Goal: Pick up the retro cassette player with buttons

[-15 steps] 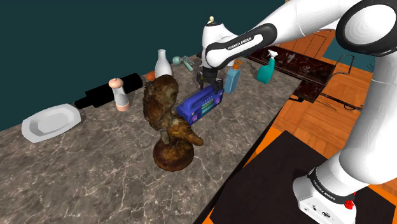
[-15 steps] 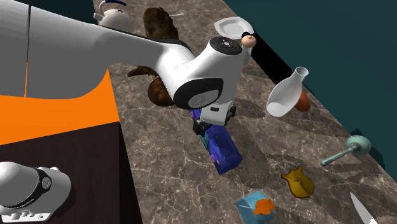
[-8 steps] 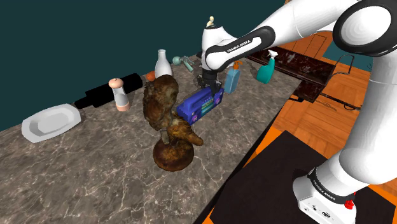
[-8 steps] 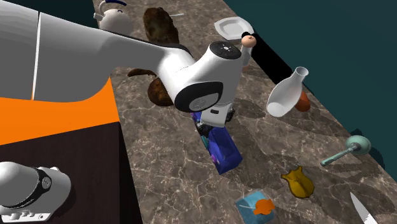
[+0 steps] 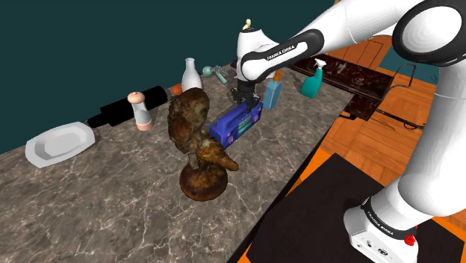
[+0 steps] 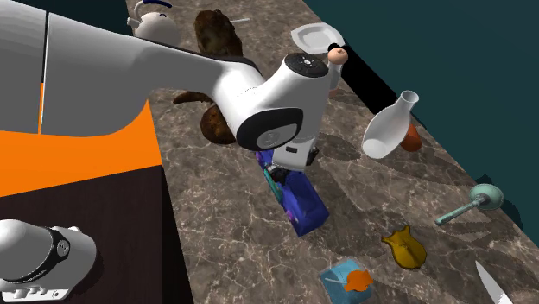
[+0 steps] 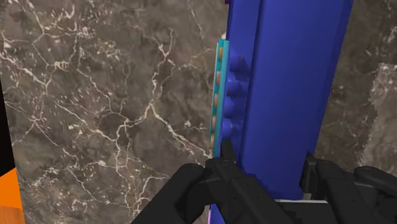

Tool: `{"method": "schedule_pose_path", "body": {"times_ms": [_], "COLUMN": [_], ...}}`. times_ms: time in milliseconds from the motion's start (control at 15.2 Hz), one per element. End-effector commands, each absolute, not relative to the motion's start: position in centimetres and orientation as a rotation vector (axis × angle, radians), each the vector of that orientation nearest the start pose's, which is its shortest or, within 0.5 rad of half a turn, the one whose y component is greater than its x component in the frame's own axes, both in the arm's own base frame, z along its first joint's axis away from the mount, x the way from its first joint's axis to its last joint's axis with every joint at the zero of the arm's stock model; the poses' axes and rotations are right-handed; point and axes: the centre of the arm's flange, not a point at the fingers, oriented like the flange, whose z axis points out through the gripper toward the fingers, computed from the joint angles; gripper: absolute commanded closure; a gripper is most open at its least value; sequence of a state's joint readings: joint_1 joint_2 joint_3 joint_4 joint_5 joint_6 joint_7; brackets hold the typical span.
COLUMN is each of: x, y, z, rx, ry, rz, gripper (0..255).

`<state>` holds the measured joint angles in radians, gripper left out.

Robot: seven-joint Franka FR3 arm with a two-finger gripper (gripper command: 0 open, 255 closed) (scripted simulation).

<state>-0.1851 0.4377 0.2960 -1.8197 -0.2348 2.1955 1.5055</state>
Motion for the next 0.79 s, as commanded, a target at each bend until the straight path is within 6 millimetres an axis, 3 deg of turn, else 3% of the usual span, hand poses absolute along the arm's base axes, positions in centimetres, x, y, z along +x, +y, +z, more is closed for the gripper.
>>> {"method": "schedule_pose_path", "body": {"times_ms": [0, 726], "x": [63.8, 63.8], "y": [5.0, 5.0], "z": [31.2, 37.0], "rx": [-2.580, -2.580], "ry": [1.914, 1.914], "rz": [-0.030, -0.030], "gripper": [255, 255]}}
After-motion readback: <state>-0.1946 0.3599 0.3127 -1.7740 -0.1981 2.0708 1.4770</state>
